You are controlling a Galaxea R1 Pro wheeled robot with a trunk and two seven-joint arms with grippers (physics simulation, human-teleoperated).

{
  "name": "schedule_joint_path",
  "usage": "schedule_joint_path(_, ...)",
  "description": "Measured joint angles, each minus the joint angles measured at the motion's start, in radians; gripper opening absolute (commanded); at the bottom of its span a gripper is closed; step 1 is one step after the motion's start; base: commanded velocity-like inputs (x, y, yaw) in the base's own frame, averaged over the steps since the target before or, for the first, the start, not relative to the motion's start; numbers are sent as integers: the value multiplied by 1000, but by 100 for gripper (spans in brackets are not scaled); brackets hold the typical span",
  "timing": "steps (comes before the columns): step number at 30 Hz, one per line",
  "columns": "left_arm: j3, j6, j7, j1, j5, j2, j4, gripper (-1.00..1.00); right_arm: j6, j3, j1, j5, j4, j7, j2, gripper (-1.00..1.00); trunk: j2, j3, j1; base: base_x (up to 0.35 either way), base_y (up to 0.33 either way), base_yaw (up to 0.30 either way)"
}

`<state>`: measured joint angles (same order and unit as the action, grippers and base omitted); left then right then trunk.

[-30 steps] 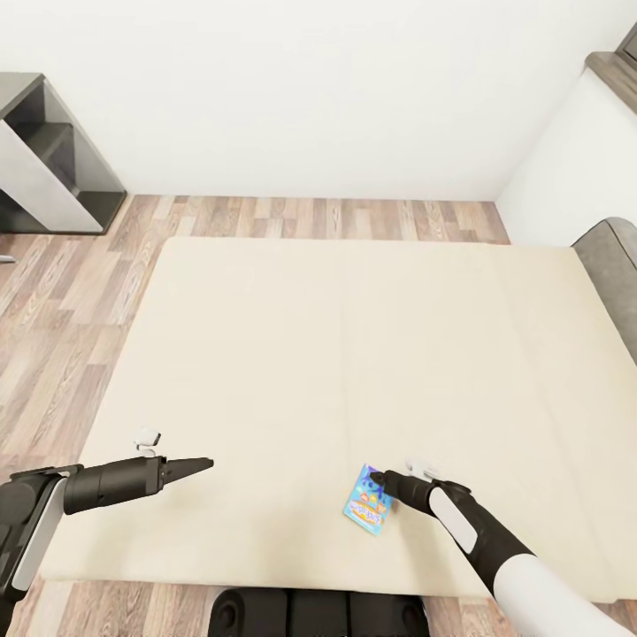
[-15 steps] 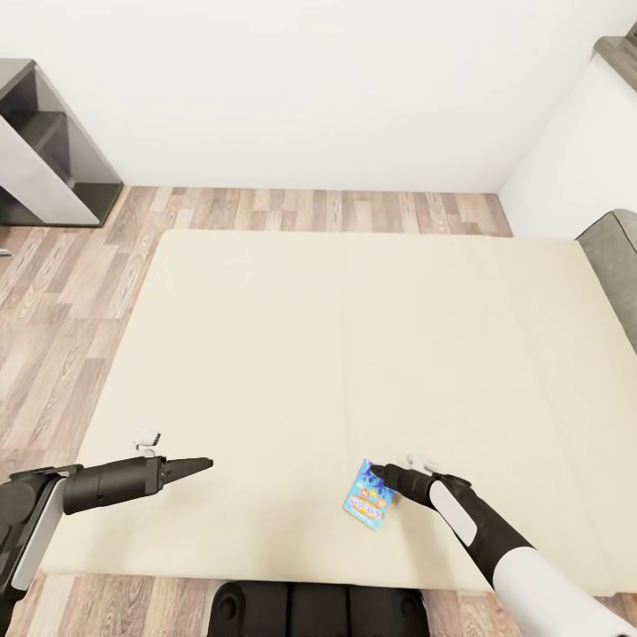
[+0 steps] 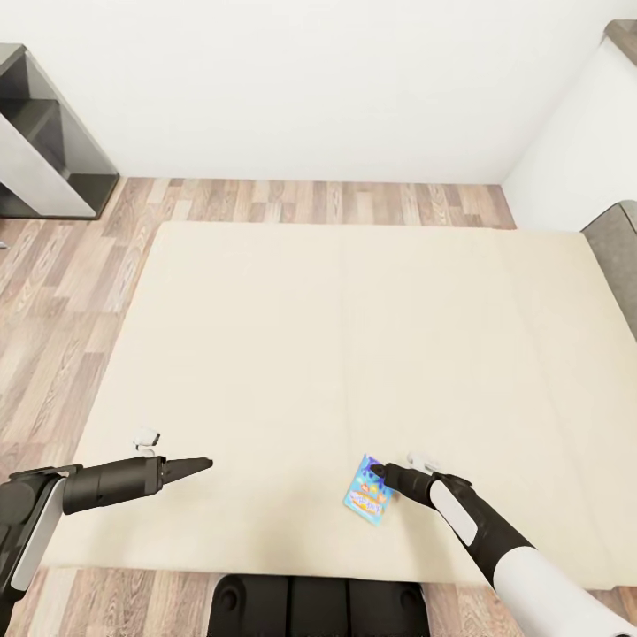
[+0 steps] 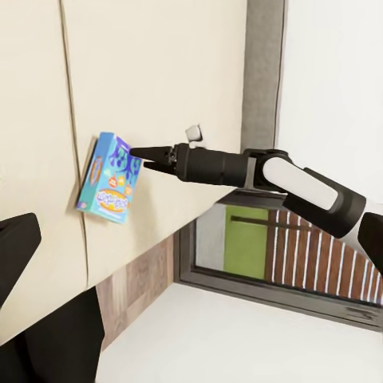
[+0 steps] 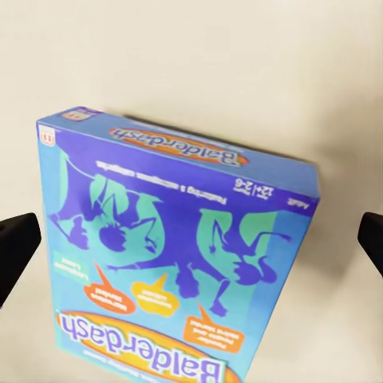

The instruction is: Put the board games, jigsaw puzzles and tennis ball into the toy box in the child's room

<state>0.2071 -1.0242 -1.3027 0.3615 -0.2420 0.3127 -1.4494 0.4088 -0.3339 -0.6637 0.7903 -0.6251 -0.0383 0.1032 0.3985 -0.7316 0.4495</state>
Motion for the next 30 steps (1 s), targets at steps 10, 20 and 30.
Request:
schedule_joint_path(10,0,0,0,0,0,0,0,100,-1,0,0,0,0,-2,-1,100,0,-16,0,0,0,0)
schedule_joint_path(20,0,0,0,0,0,0,0,100,-3,-1,0,0,0,-4,-1,100,0,-32,0,0,0,0)
schedule_joint_path(30,0,0,0,0,1,1,0,100,-4,-1,0,1,0,-6,-3,100,0,-36,0,0,0,0)
